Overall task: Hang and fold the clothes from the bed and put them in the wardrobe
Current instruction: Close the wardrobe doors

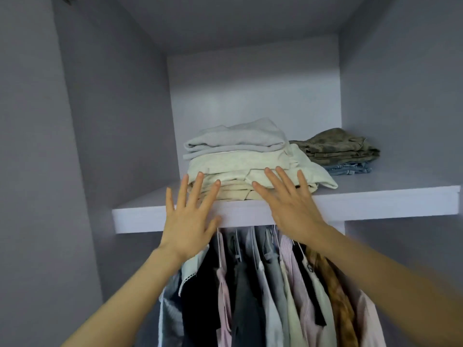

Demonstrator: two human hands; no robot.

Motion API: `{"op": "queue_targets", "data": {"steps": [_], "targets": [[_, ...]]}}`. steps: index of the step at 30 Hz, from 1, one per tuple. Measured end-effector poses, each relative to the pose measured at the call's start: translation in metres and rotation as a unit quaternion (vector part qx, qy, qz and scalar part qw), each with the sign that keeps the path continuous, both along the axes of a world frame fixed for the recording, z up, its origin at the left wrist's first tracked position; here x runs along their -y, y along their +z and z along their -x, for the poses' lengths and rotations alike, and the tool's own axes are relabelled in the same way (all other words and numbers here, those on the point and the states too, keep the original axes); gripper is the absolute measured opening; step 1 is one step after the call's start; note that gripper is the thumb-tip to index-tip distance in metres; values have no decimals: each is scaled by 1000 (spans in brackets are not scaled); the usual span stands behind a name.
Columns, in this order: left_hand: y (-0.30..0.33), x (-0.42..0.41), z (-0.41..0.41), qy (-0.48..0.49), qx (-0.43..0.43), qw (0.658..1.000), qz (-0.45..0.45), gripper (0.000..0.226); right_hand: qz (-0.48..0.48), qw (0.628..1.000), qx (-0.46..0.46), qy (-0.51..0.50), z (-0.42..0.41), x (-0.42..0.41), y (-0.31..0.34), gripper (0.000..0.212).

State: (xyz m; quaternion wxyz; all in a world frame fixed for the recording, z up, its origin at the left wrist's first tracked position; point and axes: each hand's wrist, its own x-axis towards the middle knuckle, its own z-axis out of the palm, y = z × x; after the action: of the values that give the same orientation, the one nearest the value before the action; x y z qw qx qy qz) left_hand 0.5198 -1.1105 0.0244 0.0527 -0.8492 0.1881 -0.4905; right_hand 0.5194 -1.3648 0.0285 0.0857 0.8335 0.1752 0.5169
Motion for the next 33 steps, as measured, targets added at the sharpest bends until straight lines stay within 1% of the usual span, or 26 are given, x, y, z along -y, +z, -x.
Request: {"op": "queue_targets", "data": {"steps": [1,3,4,6,8,10,12,14,16,18,20,21,22,23,24,25,26,27,28,30,31,33], "targets": [[-14,0,17,-4,-14,999,42,66,-21,1000,-11,17,17,-1,-15,78],[-48,4,55,-14,-48,990,135,63,-68,996,-32,52,53,-7,-51,59],[-66,7,77,-15,-63,984,169,61,-90,992,-62,69,74,-8,-69,51],[-101,14,124,-13,-82,976,199,55,-116,979,-122,116,116,-9,-103,45],[-131,11,173,-9,-96,971,221,48,-144,956,-196,165,156,-14,-130,46],[-153,-9,226,5,-99,963,251,40,-172,921,-279,211,196,-27,-149,48],[-162,-39,275,25,-85,955,284,36,-177,894,-322,256,222,-47,-156,38],[-155,-71,316,70,-55,948,305,36,-161,880,-323,307,239,-74,-154,35],[-141,-111,353,124,-13,945,302,36,-155,860,-331,355,256,-113,-150,35],[-127,-143,377,170,37,940,293,35,-141,846,-328,395,269,-152,-142,39],[-116,-167,390,214,95,926,294,34,-128,839,-320,422,279,-188,-134,40],[-111,-176,395,236,113,918,299,36,-122,835,-317,434,284,-205,-130,40],[-107,-184,399,254,115,909,311,44,-113,831,-310,448,290,-221,-126,41],[-103,-194,402,257,92,901,337,55,-106,826,-305,463,296,-239,-121,41],[-100,-201,402,229,43,893,385,63,-101,822,-303,472,300,-252,-119,41],[-94,-209,402,179,-18,875,449,67,-98,817,-303,480,305,-267,-115,39],[-92,-214,400,116,-79,848,512,63,-97,813,-309,483,306,-277,-114,37],[-91,-216,399,69,-116,827,546,52,-99,809,-318,485,308,-284,-113,37],[-91,-216,402,51,-118,825,551,41,-111,801,-327,489,310,-291,-113,37],[-95,-212,409,27,-98,841,531,30,-166,778,-330,508,312,-295,-115,37],[-98,-204,414,-2,-95,849,520,29,-198,763,-330,519,313,-293,-117,38],[-103,-182,420,-67,-111,862,490,33,-260,742,-320,529,312,-283,-120,43]]}}
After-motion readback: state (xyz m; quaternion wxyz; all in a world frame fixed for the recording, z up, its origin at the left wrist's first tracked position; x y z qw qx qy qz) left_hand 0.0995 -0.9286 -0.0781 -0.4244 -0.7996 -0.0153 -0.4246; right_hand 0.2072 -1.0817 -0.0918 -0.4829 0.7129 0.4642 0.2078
